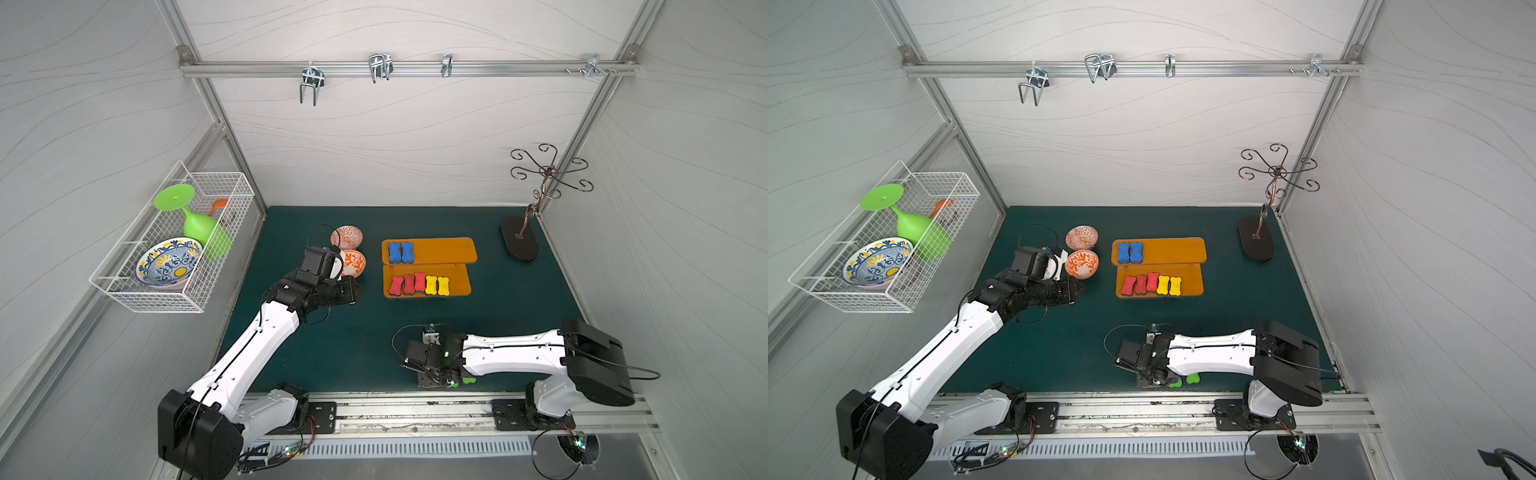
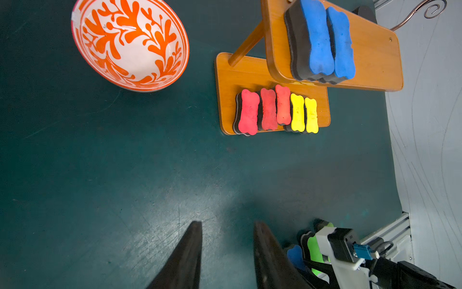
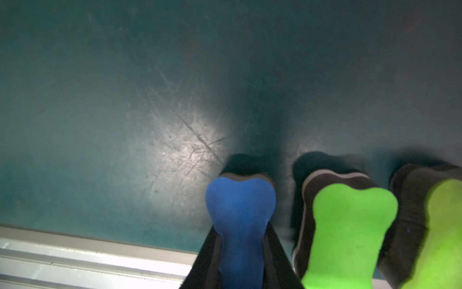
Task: Remove the whiteboard erasers from the shelf
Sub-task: Place the whiteboard eraser at the center of the board.
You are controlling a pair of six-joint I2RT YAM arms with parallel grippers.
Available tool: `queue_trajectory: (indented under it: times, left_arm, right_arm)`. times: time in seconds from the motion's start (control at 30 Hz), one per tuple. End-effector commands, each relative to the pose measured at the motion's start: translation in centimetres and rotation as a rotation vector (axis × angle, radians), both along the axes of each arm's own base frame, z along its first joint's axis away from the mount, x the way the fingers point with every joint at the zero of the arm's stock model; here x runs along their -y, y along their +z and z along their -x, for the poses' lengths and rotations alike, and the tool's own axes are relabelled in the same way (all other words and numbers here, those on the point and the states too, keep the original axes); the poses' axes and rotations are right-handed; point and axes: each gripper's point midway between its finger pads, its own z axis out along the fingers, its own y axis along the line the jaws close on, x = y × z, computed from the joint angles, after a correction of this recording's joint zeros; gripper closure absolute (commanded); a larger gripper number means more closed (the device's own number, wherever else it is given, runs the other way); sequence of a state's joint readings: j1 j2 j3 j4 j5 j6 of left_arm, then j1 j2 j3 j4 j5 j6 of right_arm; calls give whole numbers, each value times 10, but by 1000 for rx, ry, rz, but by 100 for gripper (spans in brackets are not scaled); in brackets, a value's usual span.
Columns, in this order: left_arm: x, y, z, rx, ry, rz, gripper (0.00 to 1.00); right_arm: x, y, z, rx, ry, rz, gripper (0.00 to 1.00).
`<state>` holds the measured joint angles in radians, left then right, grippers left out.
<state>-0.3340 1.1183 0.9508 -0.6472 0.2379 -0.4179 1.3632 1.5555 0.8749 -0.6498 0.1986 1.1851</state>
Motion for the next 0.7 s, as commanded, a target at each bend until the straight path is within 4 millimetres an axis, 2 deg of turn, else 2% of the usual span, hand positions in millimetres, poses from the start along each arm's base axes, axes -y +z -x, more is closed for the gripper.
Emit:
queue_trajectory:
  times: [0.0, 0.13, 0.37, 0.67]
  left_arm:
    - [-3, 6, -3, 39, -2, -10, 62]
    - [-2, 5, -3, 36, -3, -8, 62]
    - [-3, 6, -3, 40, -3, -8, 62]
    - [-3, 6, -3, 39, -3, -9, 62]
  right_arm:
    - [3, -11, 2, -32, 2, 23, 78]
    - [5, -16, 1, -52, -19, 19, 67]
    - [6, -20, 2, -72, -27, 16, 65]
    - [10, -16, -3, -52, -41, 27, 65]
